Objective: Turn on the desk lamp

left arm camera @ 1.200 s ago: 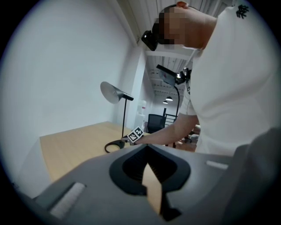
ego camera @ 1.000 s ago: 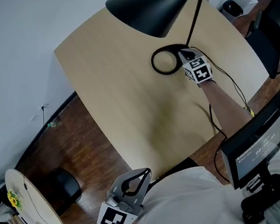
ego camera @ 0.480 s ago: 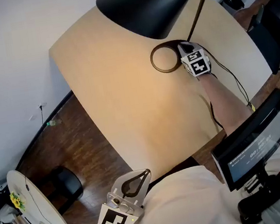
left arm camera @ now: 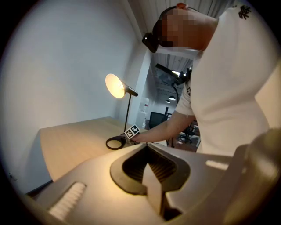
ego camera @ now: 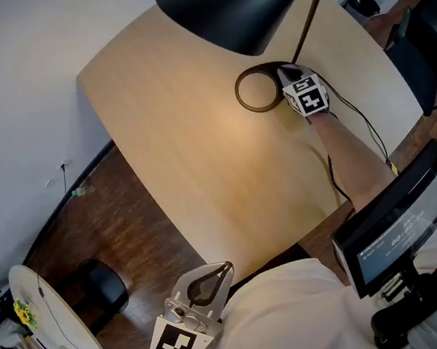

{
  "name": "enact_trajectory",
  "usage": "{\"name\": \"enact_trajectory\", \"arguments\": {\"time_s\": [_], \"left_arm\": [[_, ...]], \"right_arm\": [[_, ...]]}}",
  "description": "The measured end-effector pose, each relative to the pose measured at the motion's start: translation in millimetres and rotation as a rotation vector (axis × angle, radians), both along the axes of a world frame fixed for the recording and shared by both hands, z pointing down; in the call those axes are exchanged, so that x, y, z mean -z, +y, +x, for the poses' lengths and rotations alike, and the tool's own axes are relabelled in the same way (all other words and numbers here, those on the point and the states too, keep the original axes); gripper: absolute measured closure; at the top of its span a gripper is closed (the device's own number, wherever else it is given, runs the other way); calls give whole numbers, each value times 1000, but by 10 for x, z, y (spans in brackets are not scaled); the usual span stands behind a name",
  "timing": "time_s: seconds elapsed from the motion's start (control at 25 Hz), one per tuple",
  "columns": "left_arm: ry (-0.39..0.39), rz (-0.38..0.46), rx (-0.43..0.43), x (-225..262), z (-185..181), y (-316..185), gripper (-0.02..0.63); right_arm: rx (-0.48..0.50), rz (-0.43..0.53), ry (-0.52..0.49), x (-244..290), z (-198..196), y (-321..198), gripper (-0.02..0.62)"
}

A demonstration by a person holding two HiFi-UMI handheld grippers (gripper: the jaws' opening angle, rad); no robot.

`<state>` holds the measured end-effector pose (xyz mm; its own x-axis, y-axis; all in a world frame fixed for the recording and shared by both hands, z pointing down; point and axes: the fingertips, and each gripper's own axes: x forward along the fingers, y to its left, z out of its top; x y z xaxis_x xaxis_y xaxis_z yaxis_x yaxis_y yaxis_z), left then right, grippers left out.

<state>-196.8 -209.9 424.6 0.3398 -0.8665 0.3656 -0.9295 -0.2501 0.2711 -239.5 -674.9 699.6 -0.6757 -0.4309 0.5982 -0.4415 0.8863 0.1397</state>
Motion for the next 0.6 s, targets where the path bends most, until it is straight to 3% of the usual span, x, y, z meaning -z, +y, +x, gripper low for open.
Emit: {"name": "enact_trajectory", "arguments": {"time_s": [0.36,0.6], "left_arm": [[-32,17,-2,56,-91,195,589],[-80,92,24,269,-216,536,589]], "right_arm": [[42,18,-43,424,81,478,592],[79,27,-86,803,310,1221,592]]}}
